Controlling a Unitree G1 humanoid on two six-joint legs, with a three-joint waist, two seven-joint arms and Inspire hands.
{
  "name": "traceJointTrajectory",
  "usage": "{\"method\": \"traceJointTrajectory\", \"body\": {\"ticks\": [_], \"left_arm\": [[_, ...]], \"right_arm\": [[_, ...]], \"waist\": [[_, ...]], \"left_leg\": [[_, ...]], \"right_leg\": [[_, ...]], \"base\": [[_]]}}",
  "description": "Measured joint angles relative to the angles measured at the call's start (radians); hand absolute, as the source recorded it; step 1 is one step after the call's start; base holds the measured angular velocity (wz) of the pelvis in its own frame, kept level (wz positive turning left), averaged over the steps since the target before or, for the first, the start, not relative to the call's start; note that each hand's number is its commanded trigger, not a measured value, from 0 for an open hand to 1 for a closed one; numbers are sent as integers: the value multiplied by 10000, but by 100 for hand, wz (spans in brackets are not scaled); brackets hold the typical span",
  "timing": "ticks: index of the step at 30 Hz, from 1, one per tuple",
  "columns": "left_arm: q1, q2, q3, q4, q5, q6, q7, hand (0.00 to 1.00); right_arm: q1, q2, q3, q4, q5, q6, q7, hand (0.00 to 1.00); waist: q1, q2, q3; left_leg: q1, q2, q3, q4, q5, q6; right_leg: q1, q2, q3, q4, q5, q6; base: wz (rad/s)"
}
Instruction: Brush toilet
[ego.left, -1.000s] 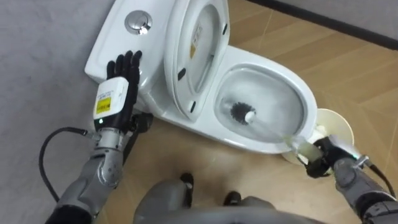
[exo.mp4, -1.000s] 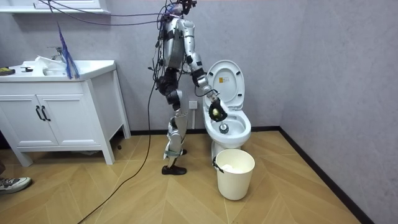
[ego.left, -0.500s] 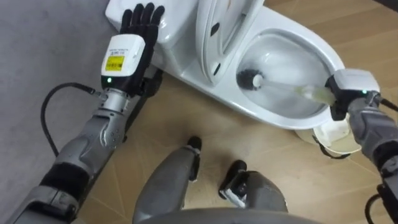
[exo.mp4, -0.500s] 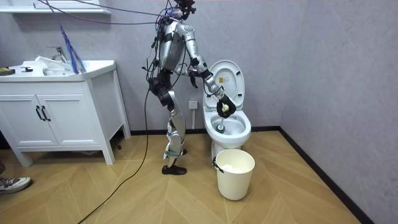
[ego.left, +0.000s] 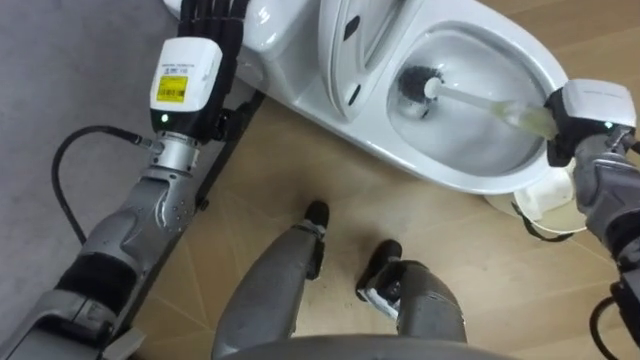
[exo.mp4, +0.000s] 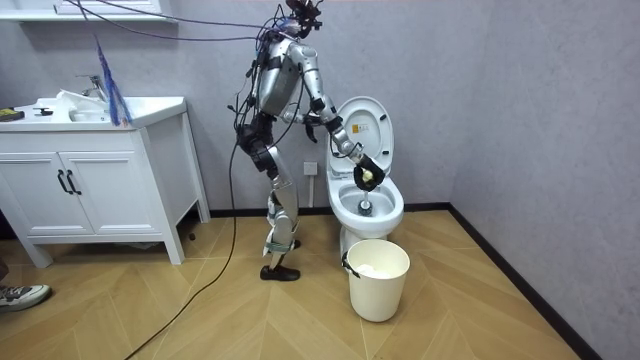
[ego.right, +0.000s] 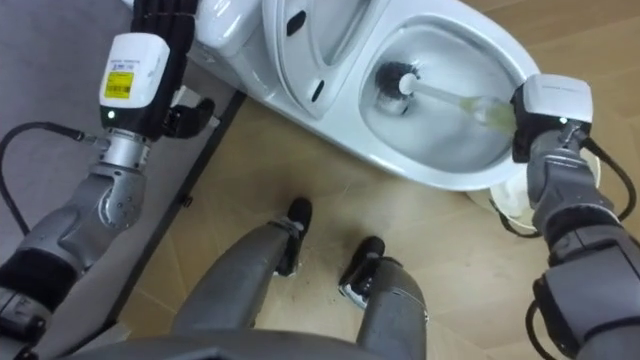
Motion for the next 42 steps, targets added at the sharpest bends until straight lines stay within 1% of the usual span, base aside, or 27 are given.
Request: {"method": "traceJointTrajectory", "body": {"ticks": [1,3,5,7,8,9,11,12,13,14,16,17,18,20,23,25,27,28,30,32,35,37,39,40,41,42], "left_arm": [[-21,-4,-12,7,-3,4,51,0],[-56,-7,-56,51,6,10,96,0],[-36,-8,-116,69,12,82,148,0],[49,-33,-218,70,-1,284,227,0],[55,-65,-222,70,0,310,244,0],[156,-112,-238,119,4,369,304,0],[298,-199,-290,178,2,523,403,0],[319,-235,-291,193,2,572,403,0],[375,-297,-300,199,-10,707,404,0],[380,-325,-314,199,-9,765,406,0],[378,-368,-434,220,-40,992,408,0],[373,-366,-464,221,-69,1047,407,0],[344,-367,-612,221,-345,1150,393,0],[291,-370,-800,221,-692,1193,295,0],[209,-362,-836,217,-761,1297,107,0],[204,-307,-827,155,-832,1382,111,0],[173,-307,-773,139,-845,1381,197,0],[159,-301,-684,90,-784,1380,225,0],[155,-300,-652,-12,-788,1415,260,0],[132,-300,-654,-14,-777,1419,248,0],[189,-300,-643,-12,-692,1397,281,0],[165,-352,-649,10,-671,1431,273,0],[215,-349,-656,22,-711,1482,249,0],[289,-361,-666,21,-771,1536,262,0],[331,-374,-652,17,-778,1554,288,0],[507,-410,-588,11,-776,1568,319,0]], "right_arm": [[2,-2,113,-49,-107,58,-16,100],[62,-6,236,-128,-550,107,-22,100],[285,21,334,-441,-1093,251,-106,100],[639,58,439,-725,-1459,555,-396,100],[746,61,440,-834,-1594,617,-463,100],[1031,60,433,-1106,-1792,734,-575,100],[1524,135,420,-1381,-1902,1016,-865,100],[1583,157,420,-1452,-1906,1092,-906,100],[1735,232,421,-1496,-1903,1206,-982,100],[1764,262,433,-1498,-1903,1272,-1010,100],[1848,270,455,-1474,-1879,1305,-1111,100],[1833,262,501,-1441,-1831,1306,-1140,100],[1778,255,665,-1275,-1656,1301,-1204,100],[1623,248,951,-942,-1344,1263,-1274,100],[1205,215,1047,-222,-639,1006,-1307,100],[786,71,1038,157,-149,728,-1305,100],[387,32,874,435,70,593,-1299,100],[190,29,612,446,66,572,-1307,100],[-87,-27,485,426,18,518,-1348,100],[-112,-54,507,259,-229,582,-1334,100],[279,16,549,-465,-604,741,-1220,100],[755,207,675,-955,-1002,1026,-1095,100],[1211,404,709,-1323,-1344,1210,-963,100],[1406,597,701,-1556,-1339,1420,-902,100],[1478,678,704,-1692,-1338,1519,-860,100],[1603,813,704,-2010,-1351,1677,-741,100]], "waist": [[-5,68,44],[11,174,59],[19,263,30],[19,389,6],[22,416,-13],[22,478,-53],[-5,656,-167],[-7,695,-192],[-34,765,-238],[-41,793,-257],[-53,871,-307],[-58,874,-308],[-61,871,-306],[-35,875,-304],[-23,867,-279],[-12,764,-221],[-23,710,-186],[-19,649,-148],[-52,596,-116],[-69,589,-121],[-10,499,-132],[-41,500,-135],[-87,516,-145],[-126,542,-158],[-126,560,-169],[-127,614,-204]], "left_leg": [[-22,1,0,14,-1,0],[-59,2,-5,46,-3,0],[-61,12,-10,45,-5,-1],[-47,65,-16,-45,0,-8],[-35,70,-15,-44,5,-14],[-17,71,-15,-49,6,-16],[47,78,10,-70,5,-17],[74,79,15,-84,5,-17],[130,81,36,-115,5,-18],[150,86,40,-119,5,-19],[217,95,32,-123,10,-30],[242,96,43,-129,13,-35],[342,91,42,-208,24,-50],[441,88,30,-217,27,-53],[470,72,33,-260,31,-51],[330,31,101,-312,124,-40],[127,22,167,-254,178,-37],[33,0,239,-230,221,-30],[-81,-57,301,-242,281,-14],[-110,-68,331,-204,287,-5],[-93,-72,315,-198,288,-4],[29,-51,308,-198,285,-3],[126,-10,271,-235,281,-9],[186,41,273,-277,276,-18],[203,80,284,-288,272,-26],[221,126,290,-303,263,-41]], "right_leg": [[-5,10,1,-14,0,0],[-24,12,6,-13,0,-1],[-12,54,6,-62,1,-1],[76,156,-19,-307,35,-26],[85,163,-19,-334,45,-30],[94,164,-24,-343,45,-31],[144,180,-2,-370,45,-31],[161,180,0,-369,45,-31],[208,184,-3,-369,45,-31],[228,187,-3,-369,45,-31],[287,188,-7,-361,44,-33],[303,186,-5,-357,43,-34],[365,183,17,-360,43,-34],[465,180,20,-365,43,-35],[469,133,59,-246,37,-40],[181,50,174,-53,20,-45],[-71,22,255,43,6,-71],[-265,-32,336,192,2,-76],[-466,-120,411,330,-44,-100],[-463,-159,355,338,-62,-100],[-445,-133,392,328,-64,-100],[-265,-72,381,160,-67,-83],[-104,36,368,-16,-43,-55],[-4,118,365,-169,15,-57],[35,170,376,-239,61,-64],[106,291,383,-414,157,-79]], "base": [[0],[0],[0],[-3],[-3],[0],[0],[0],[0],[0],[0],[0],[0],[0],[0],[-2],[-7],[-6],[-2],[2],[0],[2],[0],[-6],[-15],[-15]]}}
